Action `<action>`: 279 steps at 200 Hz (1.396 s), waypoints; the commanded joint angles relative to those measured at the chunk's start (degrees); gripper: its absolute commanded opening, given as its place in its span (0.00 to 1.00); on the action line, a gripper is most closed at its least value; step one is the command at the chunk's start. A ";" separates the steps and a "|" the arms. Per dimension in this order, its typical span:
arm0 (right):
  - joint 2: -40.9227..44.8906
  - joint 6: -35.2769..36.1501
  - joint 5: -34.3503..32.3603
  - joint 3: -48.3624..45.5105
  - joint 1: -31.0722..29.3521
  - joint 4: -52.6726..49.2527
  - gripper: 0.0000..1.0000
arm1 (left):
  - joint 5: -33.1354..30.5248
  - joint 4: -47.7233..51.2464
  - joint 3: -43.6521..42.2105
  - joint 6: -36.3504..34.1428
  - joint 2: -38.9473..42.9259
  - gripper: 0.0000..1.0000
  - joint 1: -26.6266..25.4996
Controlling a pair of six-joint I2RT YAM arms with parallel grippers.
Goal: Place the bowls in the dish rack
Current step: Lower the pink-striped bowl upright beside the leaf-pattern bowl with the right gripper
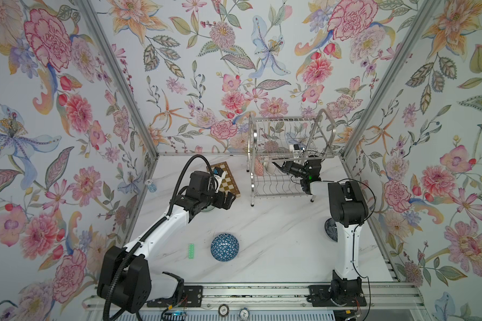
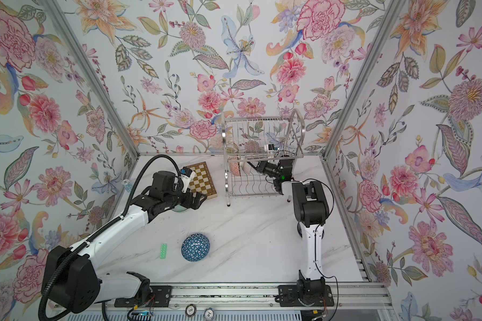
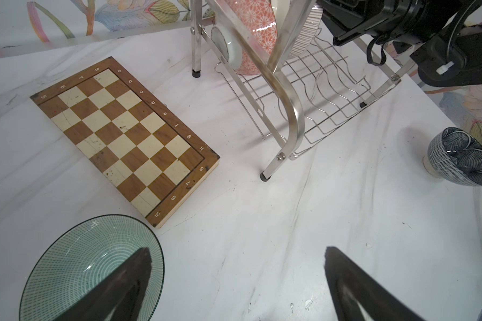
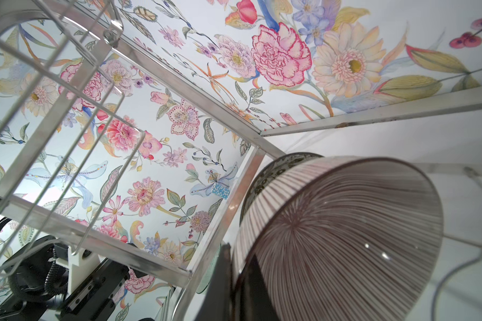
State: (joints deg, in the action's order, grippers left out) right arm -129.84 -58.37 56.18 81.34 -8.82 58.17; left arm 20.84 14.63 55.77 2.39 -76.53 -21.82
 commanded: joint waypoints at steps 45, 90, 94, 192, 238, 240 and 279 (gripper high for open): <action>-2.93 0.88 -0.50 4.46 -0.15 1.67 0.00 | -0.17 -0.40 -0.58 0.24 0.15 0.99 -0.35; -3.94 2.21 -0.22 6.15 0.15 -0.86 0.00 | -0.16 -0.47 -0.57 0.77 0.16 0.99 -0.58; -4.06 2.21 -0.25 6.20 0.22 -0.99 0.00 | -0.15 -0.51 -0.55 0.80 0.16 0.99 -0.60; -4.37 6.11 0.59 5.85 0.62 -6.29 0.00 | -0.60 -0.26 0.04 1.30 -0.20 0.99 -1.03; -4.25 6.99 0.60 5.85 0.63 -7.20 0.03 | -0.89 -0.19 0.39 1.39 -0.59 0.99 -1.30; -4.27 6.96 0.64 5.85 0.64 -7.20 0.03 | -0.89 -0.15 0.41 1.39 -0.62 0.99 -1.29; -4.09 6.78 0.60 6.20 0.57 -7.28 0.08 | -1.30 0.57 0.97 1.29 -0.81 0.99 -1.40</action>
State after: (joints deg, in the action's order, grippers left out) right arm -133.38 -52.82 57.28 85.62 -8.60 50.76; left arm 20.58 14.35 55.75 3.03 -76.64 -22.63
